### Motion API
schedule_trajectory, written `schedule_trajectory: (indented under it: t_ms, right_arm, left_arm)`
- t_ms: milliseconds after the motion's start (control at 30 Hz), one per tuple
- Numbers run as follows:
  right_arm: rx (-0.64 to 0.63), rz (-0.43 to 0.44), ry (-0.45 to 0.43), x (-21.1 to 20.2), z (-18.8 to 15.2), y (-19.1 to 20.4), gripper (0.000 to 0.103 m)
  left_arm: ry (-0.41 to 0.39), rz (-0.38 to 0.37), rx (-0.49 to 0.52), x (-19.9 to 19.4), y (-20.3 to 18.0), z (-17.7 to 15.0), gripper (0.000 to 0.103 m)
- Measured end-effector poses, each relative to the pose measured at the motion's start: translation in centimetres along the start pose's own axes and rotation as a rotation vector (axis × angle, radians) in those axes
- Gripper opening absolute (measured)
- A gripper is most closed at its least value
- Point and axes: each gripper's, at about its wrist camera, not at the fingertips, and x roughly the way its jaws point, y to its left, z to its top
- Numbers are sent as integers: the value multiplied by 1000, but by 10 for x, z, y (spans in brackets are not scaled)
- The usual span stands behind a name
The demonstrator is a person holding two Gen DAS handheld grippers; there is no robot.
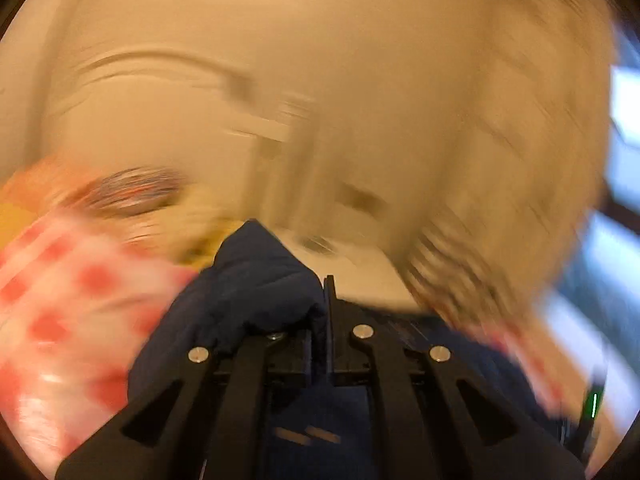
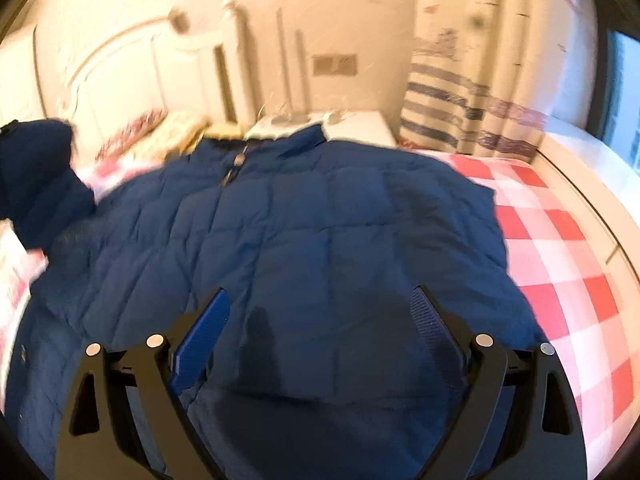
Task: Fold large clothes
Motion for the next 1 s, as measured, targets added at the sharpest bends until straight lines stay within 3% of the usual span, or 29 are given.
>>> schedule_trajectory:
  t_ms: [67, 167, 200, 233, 267, 300, 367, 400, 533, 633, 733, 833, 867, 933, 1000]
  right_arm:
    - [69, 0, -57, -10, 0, -13, 88]
    - [228, 19, -155, -26, -2, -44, 88]
    - [273, 30, -170, -29, -3, -53, 88]
    - [344, 44, -180, -30, -5, -68, 88]
    - [387, 48, -182, -29, -7, -77, 88]
    - [421, 56, -181, -28, -8, -84, 88]
    - [488, 80, -172, -24, -10, -97, 88]
    - [499, 85, -172, -23, -10, -99, 88]
    - [468, 88, -166, -24, -8, -94, 88]
    - [445, 83, -164, -24, -8, -89, 88]
    - [435, 81, -163, -25, -9, -86, 88]
    - [425, 76, -159, -25, -10, -85, 88]
    - [421, 75, -158, -25, -10, -83, 88]
    - [410, 70, -154, -24, -10, -81, 88]
    - [395, 62, -150, -24, -9, -78, 88]
  left_arm:
    - [96, -38, 145, 20, -68, -30, 6]
    - [249, -14, 349, 58, -146, -96, 8]
    - [311, -18, 365, 73, -156, -113, 11]
    - [362, -17, 377, 85, -161, -127, 21]
    - [417, 6, 440, 97, -171, -148, 26]
    - [420, 23, 483, 98, -171, -154, 32]
    - [424, -4, 545, 95, -178, -157, 58]
    - [431, -56, 556, 89, -181, -157, 79]
    - [346, -74, 629, 46, -187, -151, 84]
    - [225, -109, 556, -1, -167, -139, 93]
    - [179, -36, 399, -14, -121, -119, 94]
    - [223, 222, 112, -8, -36, -104, 92]
    - [242, 264, 37, -8, -12, -102, 90]
    - [293, 316, -87, -5, 26, -101, 72]
    - [346, 358, -121, 2, 47, -102, 70]
